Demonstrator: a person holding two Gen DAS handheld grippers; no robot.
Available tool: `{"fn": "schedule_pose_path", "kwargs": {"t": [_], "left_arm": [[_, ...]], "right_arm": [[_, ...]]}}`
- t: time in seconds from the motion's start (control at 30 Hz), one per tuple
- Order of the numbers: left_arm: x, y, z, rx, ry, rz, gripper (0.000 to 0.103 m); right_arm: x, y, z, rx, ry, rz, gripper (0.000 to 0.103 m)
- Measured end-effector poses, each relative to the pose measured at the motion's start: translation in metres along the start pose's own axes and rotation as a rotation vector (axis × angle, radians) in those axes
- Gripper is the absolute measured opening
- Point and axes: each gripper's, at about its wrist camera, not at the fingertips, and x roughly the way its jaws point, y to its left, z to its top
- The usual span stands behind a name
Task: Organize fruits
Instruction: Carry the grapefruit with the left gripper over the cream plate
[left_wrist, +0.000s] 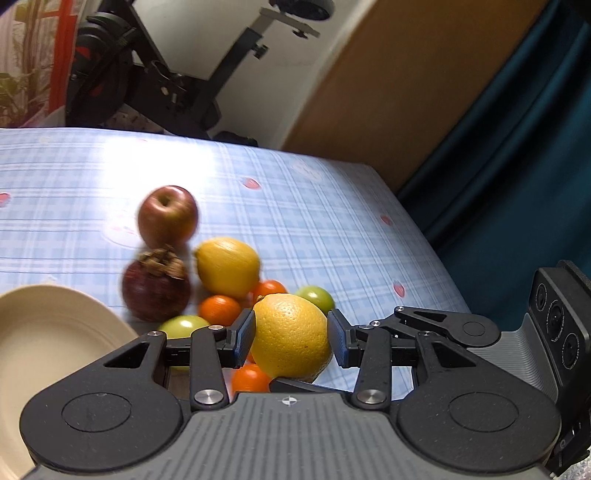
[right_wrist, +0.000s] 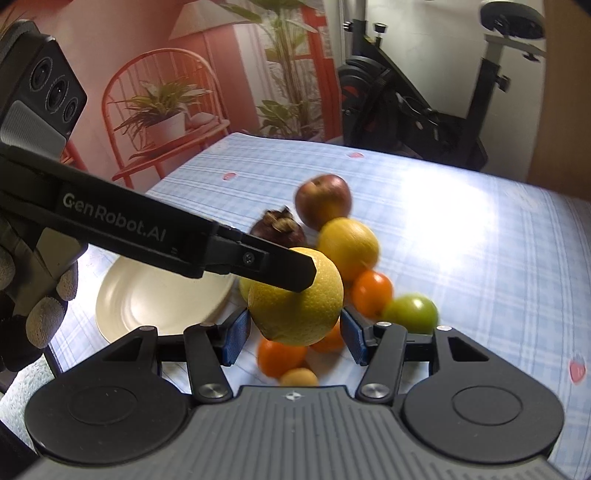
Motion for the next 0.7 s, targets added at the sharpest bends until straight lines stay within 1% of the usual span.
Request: {"fn": "schedule_pose_path", "kwargs": {"t": [0.23,0.43,0.6,0.7], "left_arm": [[-0.032,0.029,0.005,-0.058,-0.038,0.050,0.045],[-0.058,0.061,0.007,-0.110,-0.061,0.107,0.045],[-0.070,0.089,0.006,-0.161,-0.066,0.139,0.045],[-0.070,0.103,0.004,-0.189,-0.064,0.153,0.045]], "right_arm": [[0.030,0.023,0.024,-0.074,0.007,0.065,0.057],[0.066,0.050,0.045,-0.135,0.027,0.127,0.057],[0.096,0.068,0.056,-0.176,0.051,0.167,0.057],[0.113,0.077,0.060,-0.194,0.065,0.182,0.057]]}}
